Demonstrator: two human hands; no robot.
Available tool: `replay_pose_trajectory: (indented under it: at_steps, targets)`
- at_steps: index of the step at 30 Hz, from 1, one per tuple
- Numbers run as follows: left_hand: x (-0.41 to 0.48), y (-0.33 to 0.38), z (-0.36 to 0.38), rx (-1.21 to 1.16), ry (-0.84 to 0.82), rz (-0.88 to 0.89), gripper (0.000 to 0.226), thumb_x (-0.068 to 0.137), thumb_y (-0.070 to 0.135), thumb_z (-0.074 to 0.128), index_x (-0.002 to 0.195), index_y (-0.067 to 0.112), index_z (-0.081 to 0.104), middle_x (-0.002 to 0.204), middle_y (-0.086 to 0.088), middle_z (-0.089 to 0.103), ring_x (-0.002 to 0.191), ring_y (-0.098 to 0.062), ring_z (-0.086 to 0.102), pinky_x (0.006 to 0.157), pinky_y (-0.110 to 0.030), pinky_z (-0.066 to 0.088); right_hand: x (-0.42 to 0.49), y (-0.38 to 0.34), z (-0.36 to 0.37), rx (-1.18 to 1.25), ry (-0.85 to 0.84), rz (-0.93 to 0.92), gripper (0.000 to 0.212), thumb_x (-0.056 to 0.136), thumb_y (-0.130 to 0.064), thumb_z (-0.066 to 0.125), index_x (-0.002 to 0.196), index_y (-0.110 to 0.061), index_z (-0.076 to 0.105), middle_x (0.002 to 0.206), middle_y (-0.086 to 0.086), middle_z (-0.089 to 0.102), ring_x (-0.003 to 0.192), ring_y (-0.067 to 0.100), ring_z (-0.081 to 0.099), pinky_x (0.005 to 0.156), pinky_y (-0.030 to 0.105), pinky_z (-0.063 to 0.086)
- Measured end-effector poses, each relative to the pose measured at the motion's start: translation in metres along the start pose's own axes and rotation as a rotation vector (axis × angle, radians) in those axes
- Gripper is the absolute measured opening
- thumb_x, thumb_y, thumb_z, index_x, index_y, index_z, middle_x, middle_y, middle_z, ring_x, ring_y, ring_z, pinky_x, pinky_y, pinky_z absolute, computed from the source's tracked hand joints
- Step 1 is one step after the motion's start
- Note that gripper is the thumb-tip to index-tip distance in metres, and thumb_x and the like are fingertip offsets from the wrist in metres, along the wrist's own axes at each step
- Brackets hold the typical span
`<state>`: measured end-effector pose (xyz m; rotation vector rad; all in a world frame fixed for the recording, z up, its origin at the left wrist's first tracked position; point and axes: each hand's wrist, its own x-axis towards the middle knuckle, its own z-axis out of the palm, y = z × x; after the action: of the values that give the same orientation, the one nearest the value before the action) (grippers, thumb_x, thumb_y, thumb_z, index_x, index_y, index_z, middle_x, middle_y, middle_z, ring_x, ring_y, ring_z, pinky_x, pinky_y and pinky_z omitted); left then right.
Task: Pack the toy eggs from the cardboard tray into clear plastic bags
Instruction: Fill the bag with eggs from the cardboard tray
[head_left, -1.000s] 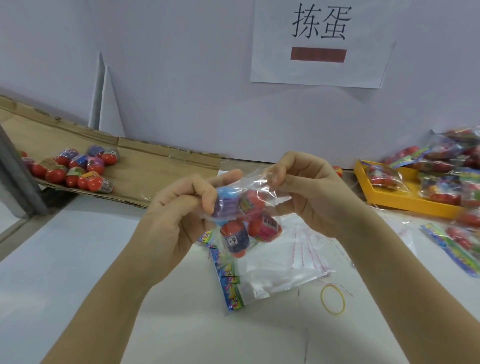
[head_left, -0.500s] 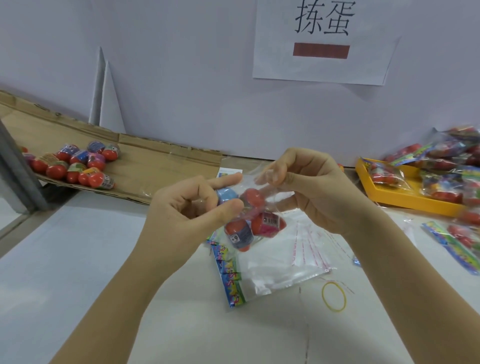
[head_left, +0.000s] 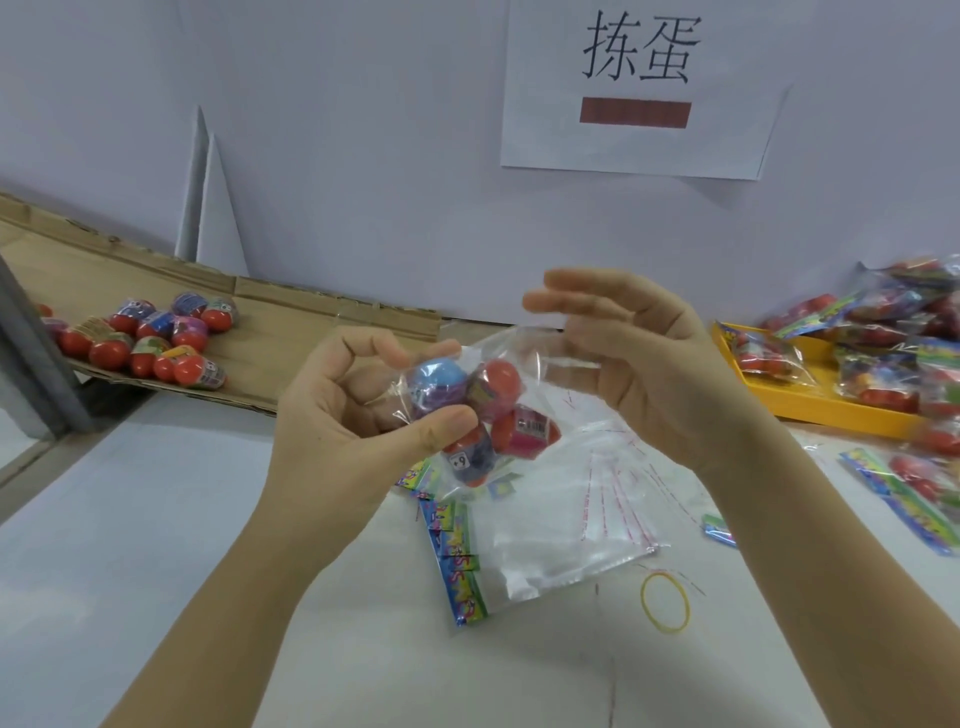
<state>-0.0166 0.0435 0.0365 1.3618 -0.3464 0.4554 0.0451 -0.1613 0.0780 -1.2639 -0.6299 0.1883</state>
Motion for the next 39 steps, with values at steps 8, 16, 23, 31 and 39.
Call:
replay_pose_trajectory:
  at_steps: [8,16,23,31,39]
  targets:
    - [-0.001,-0.002,0.003,-0.037,-0.047,-0.009,0.051,0.050,0.004,0.092,0.080,0.033,0.063,0.104,-0.002,0.075,0.080,-0.020,0.075,0.064,-0.026,0.059,-0.003,0.001,0.002,-0.312,-0.096,0.127,0.030,0.064,-0.026,0.082,0.093,-0.024,0.077,0.095,0.006,0.075,0.086,0.020,0.072,0.072,0.030,0.058]
    - [0.003,-0.007,0.001,-0.111,0.123,-0.169,0.039,0.054,0.054,0.088,0.074,0.025,0.074,0.082,-0.006,0.076,0.074,-0.016,0.073,0.068,-0.025,0.058,-0.001,-0.001,0.003,-0.270,0.071,0.028,0.017,0.059,-0.023,0.075,0.074,-0.014,0.077,0.081,0.011,0.075,0.071,0.020,0.070,0.062,0.028,0.058]
    - [0.004,-0.011,0.003,-0.153,0.291,-0.249,0.024,0.055,0.038,0.078,0.068,0.018,0.076,0.080,-0.011,0.076,0.070,-0.017,0.072,0.065,-0.024,0.058,-0.001,0.005,0.017,-0.348,0.114,0.003,0.018,0.063,-0.016,0.072,0.079,-0.006,0.071,0.077,0.001,0.075,0.067,0.014,0.068,0.057,0.023,0.055]
    - [0.008,-0.010,0.000,-0.249,0.233,-0.365,0.020,0.066,0.034,0.071,0.071,0.017,0.079,0.088,-0.010,0.077,0.076,-0.019,0.074,0.066,-0.026,0.059,-0.001,0.009,0.018,-0.392,0.124,0.033,0.018,0.064,-0.020,0.071,0.077,-0.009,0.071,0.078,0.002,0.075,0.068,0.015,0.069,0.058,0.023,0.056]
    - [0.008,-0.011,0.004,-0.201,0.297,-0.341,0.032,0.076,0.039,0.061,0.065,0.011,0.072,0.085,-0.011,0.073,0.075,-0.020,0.070,0.064,-0.026,0.059,0.001,0.017,0.019,-0.346,0.121,0.089,0.028,0.066,-0.021,0.073,0.083,0.001,0.069,0.083,0.006,0.076,0.070,0.020,0.070,0.059,0.028,0.058]
